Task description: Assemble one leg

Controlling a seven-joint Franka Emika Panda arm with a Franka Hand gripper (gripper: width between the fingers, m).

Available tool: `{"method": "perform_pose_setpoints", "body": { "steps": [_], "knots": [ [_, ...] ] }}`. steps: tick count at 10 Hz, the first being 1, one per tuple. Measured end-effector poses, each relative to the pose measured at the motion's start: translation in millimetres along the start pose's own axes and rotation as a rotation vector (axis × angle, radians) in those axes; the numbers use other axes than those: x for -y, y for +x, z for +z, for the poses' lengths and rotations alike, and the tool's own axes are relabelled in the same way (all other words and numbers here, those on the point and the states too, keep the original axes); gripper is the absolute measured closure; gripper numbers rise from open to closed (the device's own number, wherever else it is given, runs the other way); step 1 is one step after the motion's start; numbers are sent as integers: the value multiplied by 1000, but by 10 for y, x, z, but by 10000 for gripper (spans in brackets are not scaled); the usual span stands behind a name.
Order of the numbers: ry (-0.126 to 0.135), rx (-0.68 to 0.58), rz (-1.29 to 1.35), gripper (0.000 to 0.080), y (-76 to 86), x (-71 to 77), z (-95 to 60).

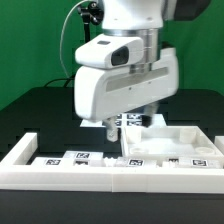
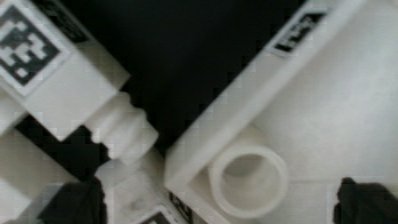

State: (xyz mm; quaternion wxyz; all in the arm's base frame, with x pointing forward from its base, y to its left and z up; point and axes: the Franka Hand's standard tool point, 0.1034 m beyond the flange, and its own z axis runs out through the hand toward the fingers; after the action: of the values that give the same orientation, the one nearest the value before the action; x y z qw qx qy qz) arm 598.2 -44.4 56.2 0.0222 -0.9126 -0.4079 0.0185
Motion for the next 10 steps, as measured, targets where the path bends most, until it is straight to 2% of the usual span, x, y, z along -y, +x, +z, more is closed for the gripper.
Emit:
{"method": "perform_pose_setpoints", "body": {
  "steps": [1, 4, 6, 10],
  "knots": [
    [1, 0, -26, 151, -33, -69, 44],
    [10, 6, -93, 151, -85, -84, 158],
    [19, 11, -128, 151, -180, -128, 226],
    [8, 4, -141, 151, -153, -209, 193]
  ]
}}
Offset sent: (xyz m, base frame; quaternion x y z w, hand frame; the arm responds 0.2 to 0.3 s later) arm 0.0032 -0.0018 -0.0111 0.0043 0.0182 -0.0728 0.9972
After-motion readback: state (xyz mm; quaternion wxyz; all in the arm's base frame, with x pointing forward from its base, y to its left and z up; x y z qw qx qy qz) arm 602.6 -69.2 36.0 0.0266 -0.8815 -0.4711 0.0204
